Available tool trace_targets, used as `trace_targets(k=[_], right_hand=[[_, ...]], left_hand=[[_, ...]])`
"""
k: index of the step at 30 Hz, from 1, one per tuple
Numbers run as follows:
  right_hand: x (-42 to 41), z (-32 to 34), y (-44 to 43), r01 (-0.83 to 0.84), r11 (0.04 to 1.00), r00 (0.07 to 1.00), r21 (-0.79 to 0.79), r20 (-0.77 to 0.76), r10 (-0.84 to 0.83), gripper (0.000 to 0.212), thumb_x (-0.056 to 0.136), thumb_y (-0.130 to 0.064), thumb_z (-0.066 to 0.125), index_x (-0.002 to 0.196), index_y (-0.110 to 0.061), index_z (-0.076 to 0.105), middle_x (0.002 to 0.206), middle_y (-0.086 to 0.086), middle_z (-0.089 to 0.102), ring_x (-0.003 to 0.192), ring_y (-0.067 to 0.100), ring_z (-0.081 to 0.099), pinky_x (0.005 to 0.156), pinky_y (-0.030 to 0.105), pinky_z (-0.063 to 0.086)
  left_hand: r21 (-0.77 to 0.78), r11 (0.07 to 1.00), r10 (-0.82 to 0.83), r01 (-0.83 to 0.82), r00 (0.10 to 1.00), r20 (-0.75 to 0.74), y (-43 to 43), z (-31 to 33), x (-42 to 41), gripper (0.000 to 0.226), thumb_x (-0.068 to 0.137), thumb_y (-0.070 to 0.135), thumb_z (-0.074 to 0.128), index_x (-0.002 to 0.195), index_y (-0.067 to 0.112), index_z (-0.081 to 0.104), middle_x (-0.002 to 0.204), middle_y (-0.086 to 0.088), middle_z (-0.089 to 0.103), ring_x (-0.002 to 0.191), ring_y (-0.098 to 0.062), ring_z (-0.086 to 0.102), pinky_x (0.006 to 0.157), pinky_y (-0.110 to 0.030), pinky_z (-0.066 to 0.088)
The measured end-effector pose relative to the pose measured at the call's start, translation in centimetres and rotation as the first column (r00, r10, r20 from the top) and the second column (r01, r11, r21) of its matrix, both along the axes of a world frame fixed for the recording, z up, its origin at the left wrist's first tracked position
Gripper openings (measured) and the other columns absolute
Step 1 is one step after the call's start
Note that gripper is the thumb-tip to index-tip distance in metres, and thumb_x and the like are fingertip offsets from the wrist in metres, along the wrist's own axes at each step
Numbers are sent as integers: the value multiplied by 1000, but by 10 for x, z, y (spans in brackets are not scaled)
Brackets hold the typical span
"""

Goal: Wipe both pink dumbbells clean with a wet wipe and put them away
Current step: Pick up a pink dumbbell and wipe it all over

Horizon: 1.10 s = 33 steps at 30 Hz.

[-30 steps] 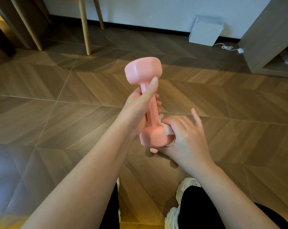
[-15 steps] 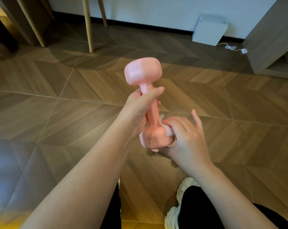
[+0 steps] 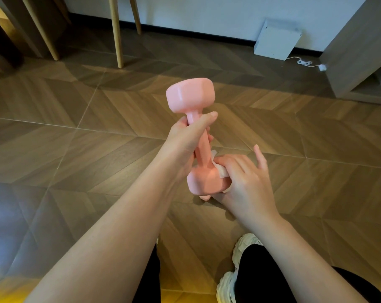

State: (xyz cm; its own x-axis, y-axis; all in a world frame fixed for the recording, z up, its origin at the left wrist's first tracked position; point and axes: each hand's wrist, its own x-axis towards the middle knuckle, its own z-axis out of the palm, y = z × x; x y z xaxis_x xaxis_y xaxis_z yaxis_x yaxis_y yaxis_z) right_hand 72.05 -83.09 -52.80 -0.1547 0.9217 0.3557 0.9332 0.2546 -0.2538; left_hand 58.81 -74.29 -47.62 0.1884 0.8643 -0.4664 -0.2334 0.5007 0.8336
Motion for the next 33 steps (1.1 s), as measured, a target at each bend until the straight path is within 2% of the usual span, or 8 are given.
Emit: trace_targets(k=[6,12,15,19,23,25,31,33], right_hand=[[-7,6,-3,-55,997,997,55,-51,58,53,57,-37,93,100,-17,68,95,-10,69,93,13,65,113,57,28],[0,5,-2,-18,1000,1000,7,-22,18,56,50,-33,95,96,-19,67,92,-12,67,94,12,64,115,57,25],[-1,4,-2,-34,999,999,7,-32,34,54,54,-33,94,98,-19,67,95,-11,68,95,12,64,115,57,25],[-6,9,-3,-60,998,997,26,-50,61,51,60,-36,90,102,-18,68,99,-10,70,97,13,65,115,57,25],[-4,10,-2,-37,999,998,6,-43,38,50,60,-36,91,102,-19,69,98,-10,70,99,12,64,116,55,24],[-2,10,-2,-28,1000,999,0,-28,28,52,59,-38,92,102,-19,69,99,-10,70,99,12,64,116,56,24],[-8,8,-4,-72,997,997,18,-38,73,52,59,-39,89,101,-16,69,98,-6,71,96,15,65,113,59,27],[-9,8,-4,-67,998,997,21,-37,68,52,60,-41,89,100,-15,69,96,-6,70,95,15,66,113,59,27]], left_hand=[[-36,999,-14,15,999,33,1,5,-2,31,86,33,72,72,17,50,56,1,44,48,-14,40,54,-29,37],[-2,1000,-26,26,1000,17,-1,1,-3,32,76,33,76,97,17,58,80,3,57,78,-15,56,71,-32,45],[-40,999,-33,34,999,32,-1,3,-3,17,87,25,71,89,16,56,68,2,53,65,-15,51,62,-31,44],[-37,999,-26,29,997,75,0,8,-6,27,87,29,69,72,16,51,54,1,45,48,-15,41,54,-29,37],[26,1000,-2,1,1000,29,-1,2,-7,20,86,30,71,92,17,58,78,2,58,72,-14,55,58,-27,46],[11,1000,10,-10,1000,16,-1,0,-7,17,86,26,71,94,20,58,85,2,56,80,-14,54,57,-26,47],[-43,999,-24,26,999,39,-3,7,-3,23,88,25,68,77,16,50,56,2,46,46,-13,40,52,-27,36],[-13,1000,-22,23,998,50,-4,7,-2,24,88,26,68,78,16,50,55,3,46,46,-13,41,52,-27,35]])
